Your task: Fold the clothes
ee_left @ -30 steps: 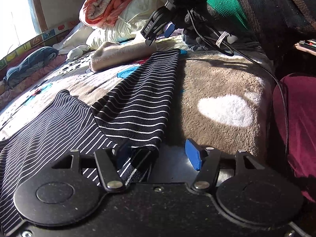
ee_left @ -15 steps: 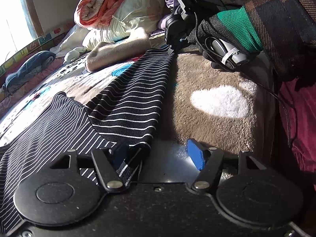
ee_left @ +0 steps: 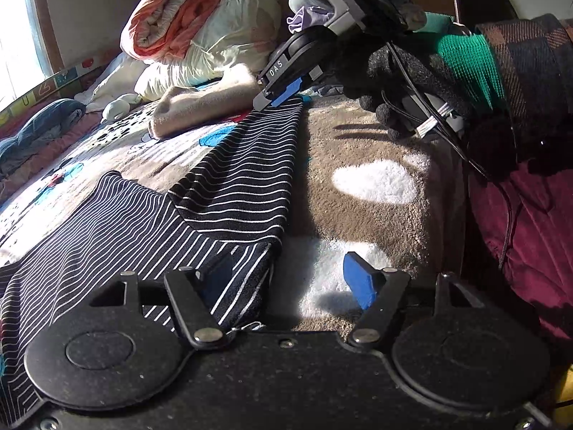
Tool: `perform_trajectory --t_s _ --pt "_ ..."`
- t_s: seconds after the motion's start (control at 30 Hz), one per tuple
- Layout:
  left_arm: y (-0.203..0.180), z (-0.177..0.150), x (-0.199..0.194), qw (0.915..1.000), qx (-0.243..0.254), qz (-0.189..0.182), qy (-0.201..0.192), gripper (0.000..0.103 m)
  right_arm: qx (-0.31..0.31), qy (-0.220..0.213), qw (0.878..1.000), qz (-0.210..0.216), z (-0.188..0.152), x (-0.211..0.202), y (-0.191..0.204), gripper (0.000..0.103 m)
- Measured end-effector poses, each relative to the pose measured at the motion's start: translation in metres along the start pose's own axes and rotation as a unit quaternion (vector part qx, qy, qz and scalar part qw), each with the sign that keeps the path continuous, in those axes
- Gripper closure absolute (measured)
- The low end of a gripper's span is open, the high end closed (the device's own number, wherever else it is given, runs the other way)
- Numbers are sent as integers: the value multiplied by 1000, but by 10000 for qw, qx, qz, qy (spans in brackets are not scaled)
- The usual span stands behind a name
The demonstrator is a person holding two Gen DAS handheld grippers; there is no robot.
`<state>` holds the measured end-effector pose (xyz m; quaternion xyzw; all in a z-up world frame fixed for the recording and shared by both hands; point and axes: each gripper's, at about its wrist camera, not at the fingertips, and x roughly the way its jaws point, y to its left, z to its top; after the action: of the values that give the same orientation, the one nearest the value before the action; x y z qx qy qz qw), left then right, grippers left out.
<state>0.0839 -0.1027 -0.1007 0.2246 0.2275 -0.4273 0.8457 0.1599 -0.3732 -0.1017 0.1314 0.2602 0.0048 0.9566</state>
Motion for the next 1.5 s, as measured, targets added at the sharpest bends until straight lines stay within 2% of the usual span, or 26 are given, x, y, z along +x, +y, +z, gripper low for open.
perform_trajectory --t_s 0.07,0.13,0.23,0.3,0.43,0.53,0.57,0.67,0.7,0.77,0.83,0.93,1.0,1.07,1.17,1.23,1.27,1.4,1.5 --pt "21 -6 -16 9991 -372 161 -115 34 -204 6 9993 328 -11 -11 24 80" --pt "45 -15 -32 9946 -916 445 -207 35 -413 2 9972 621 -21 -21 47 80" --pt "72 -34 -53 9795 -1759 967 -177 40 -758 -30 9927 937 -36 -36 76 80" --pt "78 -46 -65 9705 -2037 1284 -131 46 -930 -47 9894 1114 -45 -45 91 80" --pt "76 -67 -78 9554 -2443 1659 -23 48 -1446 -17 9797 1387 -70 -55 123 80" --pt "70 -82 -68 9476 -2606 1769 526 48 -1467 434 9807 1215 -99 -41 126 80" --pt "65 -84 -67 9494 -2526 1785 551 48 -1529 423 9804 1169 -105 -43 128 80" --pt "58 -83 -76 9498 -2482 1855 438 48 -1716 290 9793 1034 -106 -58 138 78" --pt "59 -83 -80 9482 -2565 1846 311 47 -1730 223 9788 1071 -105 -63 140 70" --pt "62 -84 -83 9460 -2640 1868 227 44 -1743 229 9780 1123 -106 -67 142 61" --pt "67 -84 -81 9421 -2707 1957 281 44 -1584 327 9805 1114 -108 -64 140 61" --pt "76 -84 -82 9359 -2912 1971 190 44 -1302 88 9846 1168 -102 -69 135 62" --pt "85 -83 -86 9281 -3095 2069 44 41 -1299 -76 9837 1243 -97 -72 136 62" --pt "98 -86 -91 9148 -3413 2157 -87 40 -1276 -150 9834 1282 -92 -70 138 62" --pt "117 -89 -98 8937 -3854 2282 -269 38 -1139 -78 9852 1275 -90 -60 138 62" --pt "127 -91 -102 8849 -4020 2337 -289 36 -1056 15 9865 1252 -89 -51 138 62" --pt "134 -92 -102 8829 -4076 2322 -227 36 -1021 44 9870 1242 -88 -48 138 62" --pt "157 -91 -101 8840 -4000 2415 -143 36 -965 -31 9869 1294 -73 -37 141 62" --pt "181 -89 -100 8782 -4101 2455 -188 36 -876 -115 9871 1335 -57 -30 139 61"
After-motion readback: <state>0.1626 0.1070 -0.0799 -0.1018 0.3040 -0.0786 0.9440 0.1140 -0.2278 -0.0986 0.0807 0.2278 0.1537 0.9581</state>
